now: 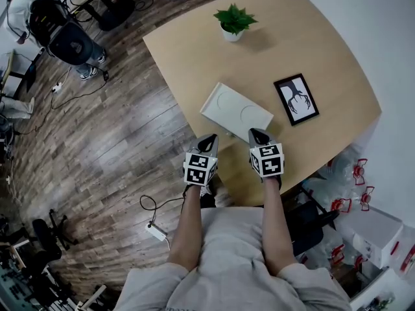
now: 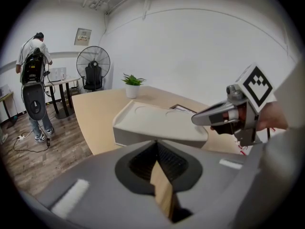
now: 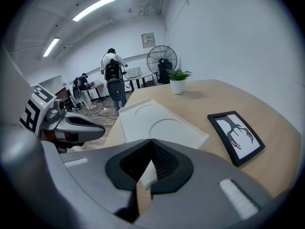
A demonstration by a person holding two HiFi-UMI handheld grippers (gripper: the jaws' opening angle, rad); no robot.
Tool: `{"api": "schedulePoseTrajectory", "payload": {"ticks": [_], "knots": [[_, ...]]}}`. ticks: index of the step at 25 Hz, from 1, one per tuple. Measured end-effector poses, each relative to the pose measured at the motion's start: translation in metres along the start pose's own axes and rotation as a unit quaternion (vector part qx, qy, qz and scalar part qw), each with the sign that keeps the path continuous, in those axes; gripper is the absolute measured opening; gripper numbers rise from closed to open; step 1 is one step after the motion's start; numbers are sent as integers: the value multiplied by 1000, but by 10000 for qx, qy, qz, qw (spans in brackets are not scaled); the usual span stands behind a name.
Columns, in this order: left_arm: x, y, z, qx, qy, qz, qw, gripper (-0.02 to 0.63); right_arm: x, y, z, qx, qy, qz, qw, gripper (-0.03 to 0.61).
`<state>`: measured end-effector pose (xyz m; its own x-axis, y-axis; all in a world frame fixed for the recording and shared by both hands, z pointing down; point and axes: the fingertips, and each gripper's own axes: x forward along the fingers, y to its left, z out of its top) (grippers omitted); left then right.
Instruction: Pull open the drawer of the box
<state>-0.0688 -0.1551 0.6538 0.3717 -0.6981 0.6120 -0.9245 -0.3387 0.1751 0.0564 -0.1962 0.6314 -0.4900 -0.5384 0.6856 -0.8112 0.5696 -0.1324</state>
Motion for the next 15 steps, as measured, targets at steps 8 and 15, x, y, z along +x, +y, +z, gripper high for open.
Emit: {"api": "schedulePoseTrajectory", "payload": {"ticks": [8, 15], "knots": [[9, 2, -12, -136, 124, -49, 9998, 54, 5, -1, 0, -40, 227, -41, 9997, 2], [20, -6, -20, -25, 246, -130, 9996, 54, 12, -5, -15, -55, 461, -56, 9989, 2]]}}
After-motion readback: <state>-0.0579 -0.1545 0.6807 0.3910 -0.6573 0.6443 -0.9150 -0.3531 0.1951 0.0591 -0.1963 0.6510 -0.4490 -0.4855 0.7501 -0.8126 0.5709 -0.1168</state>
